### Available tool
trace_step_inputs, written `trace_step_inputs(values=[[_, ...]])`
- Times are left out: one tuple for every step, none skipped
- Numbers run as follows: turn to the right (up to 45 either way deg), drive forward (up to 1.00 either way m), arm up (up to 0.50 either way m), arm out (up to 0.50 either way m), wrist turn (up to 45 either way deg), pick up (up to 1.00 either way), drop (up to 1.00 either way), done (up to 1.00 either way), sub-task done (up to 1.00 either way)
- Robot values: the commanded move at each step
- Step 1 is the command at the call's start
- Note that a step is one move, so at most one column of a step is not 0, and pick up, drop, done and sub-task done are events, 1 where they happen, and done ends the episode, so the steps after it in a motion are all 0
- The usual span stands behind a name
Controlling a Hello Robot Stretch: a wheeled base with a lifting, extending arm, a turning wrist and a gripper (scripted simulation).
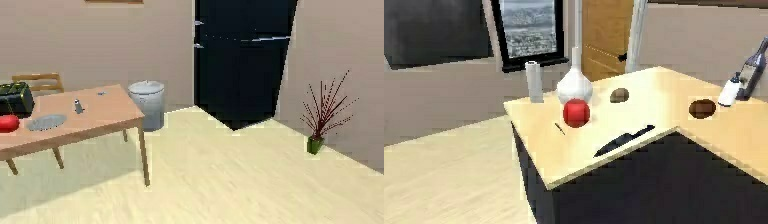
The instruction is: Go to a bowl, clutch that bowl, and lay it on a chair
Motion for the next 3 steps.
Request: trace_step_inputs(values=[[-45.0,0.0,0.0,0.0,0.0,0.0,0.0,0.0,0.0],[-45.0,0.0,0.0,0.0,0.0,0.0,0.0,0.0,0.0],[0.0,0.7,0.0,0.0,0.0,0.0,0.0,0.0,0.0]])
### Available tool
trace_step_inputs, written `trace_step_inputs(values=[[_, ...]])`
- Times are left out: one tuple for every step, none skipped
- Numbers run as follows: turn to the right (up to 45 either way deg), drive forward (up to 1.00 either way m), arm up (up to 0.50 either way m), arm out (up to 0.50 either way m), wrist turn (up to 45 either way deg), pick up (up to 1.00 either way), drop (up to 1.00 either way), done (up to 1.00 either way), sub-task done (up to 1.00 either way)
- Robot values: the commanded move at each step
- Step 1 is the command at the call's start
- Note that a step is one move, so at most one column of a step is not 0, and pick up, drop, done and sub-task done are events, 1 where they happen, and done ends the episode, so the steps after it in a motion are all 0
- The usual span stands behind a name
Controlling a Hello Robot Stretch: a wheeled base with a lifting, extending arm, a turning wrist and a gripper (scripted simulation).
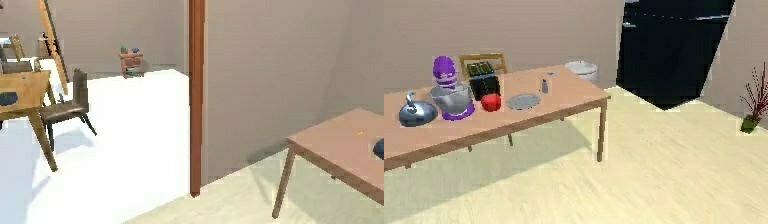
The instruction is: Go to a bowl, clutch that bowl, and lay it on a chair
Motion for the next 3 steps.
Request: trace_step_inputs(values=[[-30.0,0.0,0.0,0.0,0.0,0.0,0.0,0.0,0.0],[0.0,1.0,0.0,0.0,0.0,0.0,0.0,0.0,0.0],[-30.0,0.0,0.0,0.0,0.0,0.0,0.0,0.0,0.0]])
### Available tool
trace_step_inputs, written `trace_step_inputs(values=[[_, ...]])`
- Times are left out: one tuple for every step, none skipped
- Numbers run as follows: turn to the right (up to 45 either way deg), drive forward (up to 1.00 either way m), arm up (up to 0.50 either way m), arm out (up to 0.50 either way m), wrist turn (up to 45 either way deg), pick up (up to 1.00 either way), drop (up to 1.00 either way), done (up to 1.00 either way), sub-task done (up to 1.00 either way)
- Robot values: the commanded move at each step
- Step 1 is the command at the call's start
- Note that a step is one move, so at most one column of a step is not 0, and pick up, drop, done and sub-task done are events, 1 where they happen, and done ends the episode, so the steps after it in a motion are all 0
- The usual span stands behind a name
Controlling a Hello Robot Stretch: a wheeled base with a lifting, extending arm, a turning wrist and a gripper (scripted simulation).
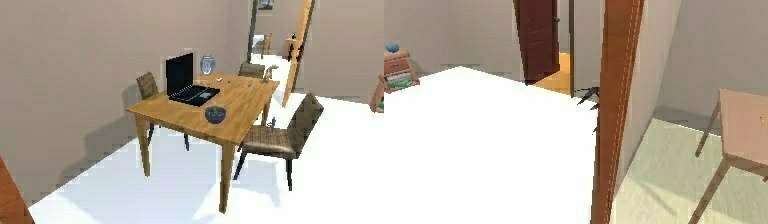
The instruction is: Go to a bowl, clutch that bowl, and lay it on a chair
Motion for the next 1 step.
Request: trace_step_inputs(values=[[-3.0,0.0,0.0,0.0,0.0,0.0,0.0,0.0,0.0]])
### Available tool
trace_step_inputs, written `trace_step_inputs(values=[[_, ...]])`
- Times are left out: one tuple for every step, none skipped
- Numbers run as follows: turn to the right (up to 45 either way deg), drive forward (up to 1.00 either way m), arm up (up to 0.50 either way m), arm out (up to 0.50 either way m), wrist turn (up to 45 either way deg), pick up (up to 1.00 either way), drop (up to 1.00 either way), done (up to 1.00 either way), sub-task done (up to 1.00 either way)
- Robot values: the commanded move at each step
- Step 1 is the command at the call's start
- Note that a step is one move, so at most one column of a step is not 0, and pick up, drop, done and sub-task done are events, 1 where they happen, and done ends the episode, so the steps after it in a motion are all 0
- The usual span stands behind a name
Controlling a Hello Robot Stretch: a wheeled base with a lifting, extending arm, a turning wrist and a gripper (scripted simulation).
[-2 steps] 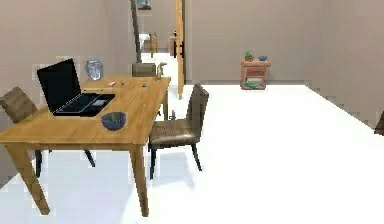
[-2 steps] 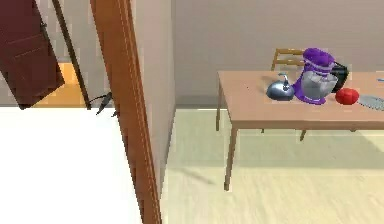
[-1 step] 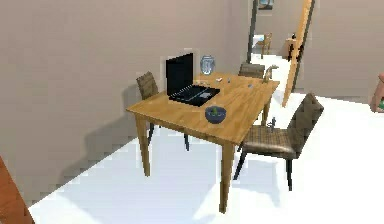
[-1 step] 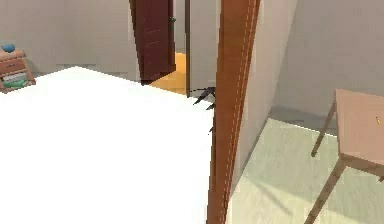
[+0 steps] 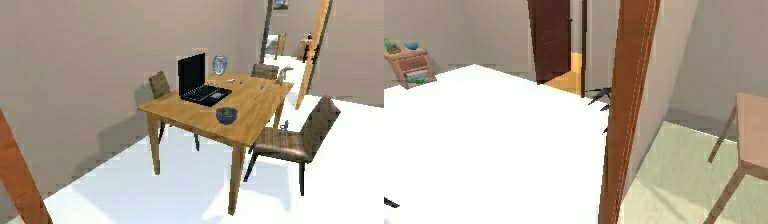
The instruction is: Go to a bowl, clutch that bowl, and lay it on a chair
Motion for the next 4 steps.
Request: trace_step_inputs(values=[[0.0,0.55,0.0,0.0,0.0,0.0,0.0,0.0,0.0],[-45.0,0.0,0.0,0.0,0.0,0.0,0.0,0.0,0.0],[-24.0,0.0,0.0,0.0,0.0,0.0,0.0,0.0,0.0],[0.0,0.0,0.5,0.0,0.0,0.0,0.0,0.0,0.0]])
